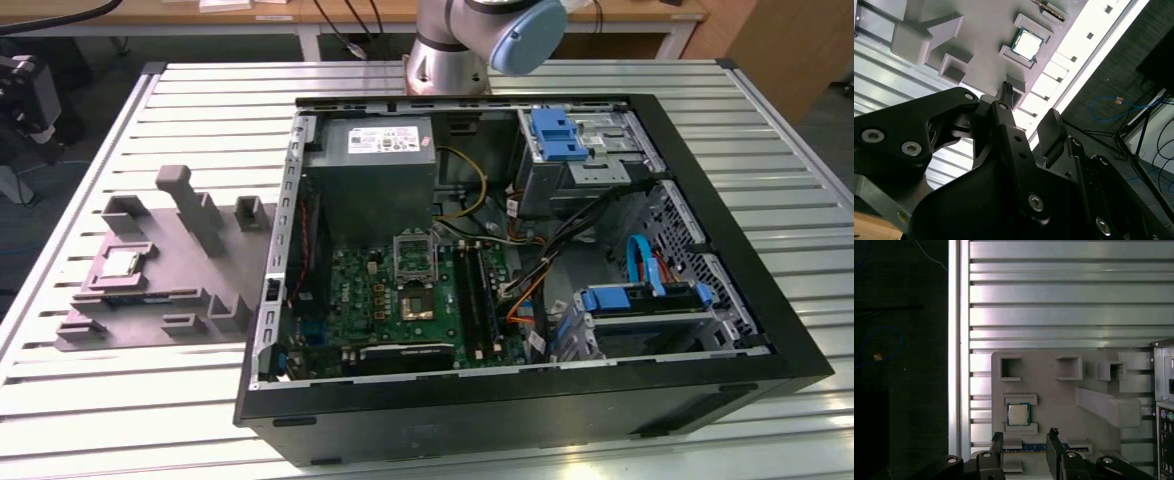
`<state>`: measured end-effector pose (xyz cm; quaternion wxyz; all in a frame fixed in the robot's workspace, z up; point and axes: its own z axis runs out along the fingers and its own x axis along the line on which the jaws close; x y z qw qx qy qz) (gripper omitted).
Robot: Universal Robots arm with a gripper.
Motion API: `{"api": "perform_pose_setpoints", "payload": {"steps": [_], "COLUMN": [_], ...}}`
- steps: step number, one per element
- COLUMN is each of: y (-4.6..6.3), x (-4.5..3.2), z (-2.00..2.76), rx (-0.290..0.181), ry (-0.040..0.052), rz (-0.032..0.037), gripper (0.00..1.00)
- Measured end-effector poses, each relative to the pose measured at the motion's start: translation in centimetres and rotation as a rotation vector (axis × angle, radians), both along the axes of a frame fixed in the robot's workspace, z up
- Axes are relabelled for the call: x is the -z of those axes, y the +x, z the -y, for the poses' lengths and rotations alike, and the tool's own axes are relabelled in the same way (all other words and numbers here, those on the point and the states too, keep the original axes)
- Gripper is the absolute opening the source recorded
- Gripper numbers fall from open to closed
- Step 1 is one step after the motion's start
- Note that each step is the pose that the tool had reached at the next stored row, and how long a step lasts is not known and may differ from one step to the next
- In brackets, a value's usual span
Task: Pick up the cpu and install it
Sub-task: 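Pick up the cpu and move it towards the insertion slot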
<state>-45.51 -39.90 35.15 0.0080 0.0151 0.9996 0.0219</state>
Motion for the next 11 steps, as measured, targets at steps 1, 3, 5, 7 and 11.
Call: {"api": "perform_pose_setpoints", "payload": {"steps": [1,3,5,7,11], "y": [0.00,0.00,0.00,0.00,0.01], "x": [0.01,0.07,0.16,0.31,0.70], "z": [0.00,0.01,0.08,0.11,0.16], "rx": [0.000,0.000,0.000,0.000,-0.010], "ry": [0.0001,0.0002,0.0001,0.0001,0.0000], "rz": [0.0001,0.0003,0.0001,0.0002,0.0000], "gripper": [0.47,0.47,0.47,0.47,0.47]}}
